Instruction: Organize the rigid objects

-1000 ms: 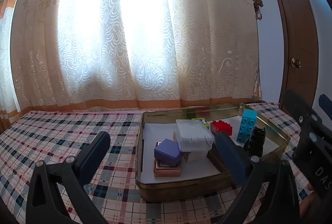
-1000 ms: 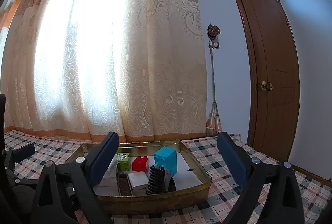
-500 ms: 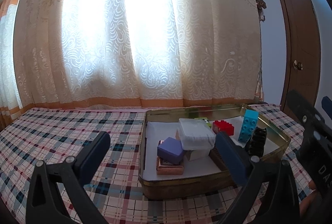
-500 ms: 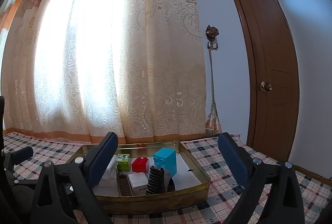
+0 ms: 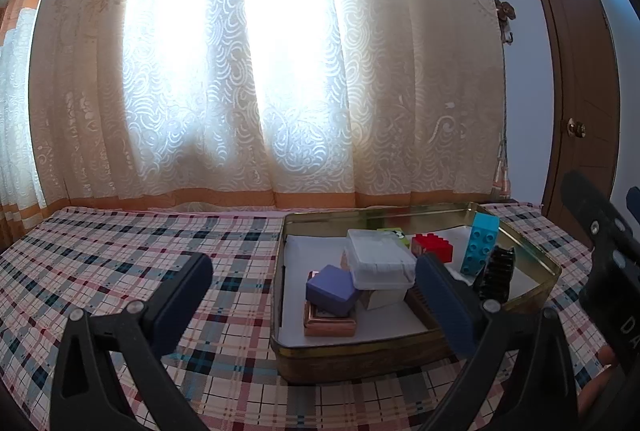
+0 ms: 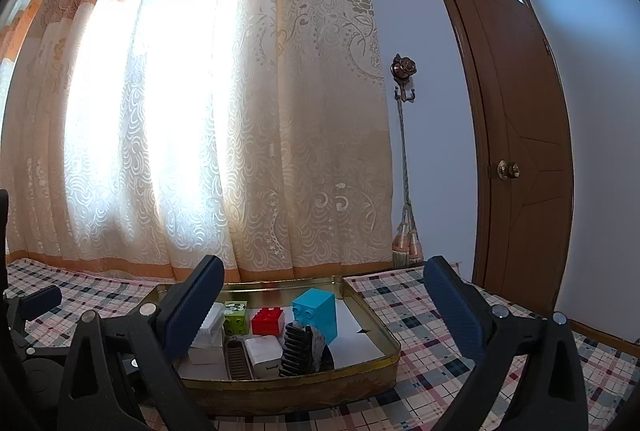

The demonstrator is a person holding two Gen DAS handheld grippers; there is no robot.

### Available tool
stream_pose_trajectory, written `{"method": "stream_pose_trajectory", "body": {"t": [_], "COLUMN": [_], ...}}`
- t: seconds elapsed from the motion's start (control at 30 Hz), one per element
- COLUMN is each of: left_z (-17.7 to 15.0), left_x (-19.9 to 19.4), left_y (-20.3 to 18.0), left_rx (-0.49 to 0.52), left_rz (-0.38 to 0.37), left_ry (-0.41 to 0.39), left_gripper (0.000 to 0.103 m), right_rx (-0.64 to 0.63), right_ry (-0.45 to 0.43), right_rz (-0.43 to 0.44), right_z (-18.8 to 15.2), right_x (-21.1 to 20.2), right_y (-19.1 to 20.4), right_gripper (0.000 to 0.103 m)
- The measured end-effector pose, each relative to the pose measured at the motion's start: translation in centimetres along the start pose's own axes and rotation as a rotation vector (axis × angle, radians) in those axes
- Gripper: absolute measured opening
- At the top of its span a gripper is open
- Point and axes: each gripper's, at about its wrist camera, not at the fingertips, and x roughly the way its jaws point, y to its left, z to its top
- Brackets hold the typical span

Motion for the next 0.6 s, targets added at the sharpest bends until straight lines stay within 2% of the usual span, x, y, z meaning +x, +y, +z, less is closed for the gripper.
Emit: {"method": "stream_pose_trajectory", "body": {"t": [0.6], "left_z": [-0.06], "left_x": [0.13], "left_y": [0.09], "left_rx": [-0.007], "left_rz": [0.003], "left_ry": [0.002], "left_gripper": [0.103], "right_rx": [-0.001], "right_ry": [0.005], "right_rz": [0.001], "right_z": [0.03], "right_x": [0.1], "right_y": [-0.1], "right_gripper": [0.102]}}
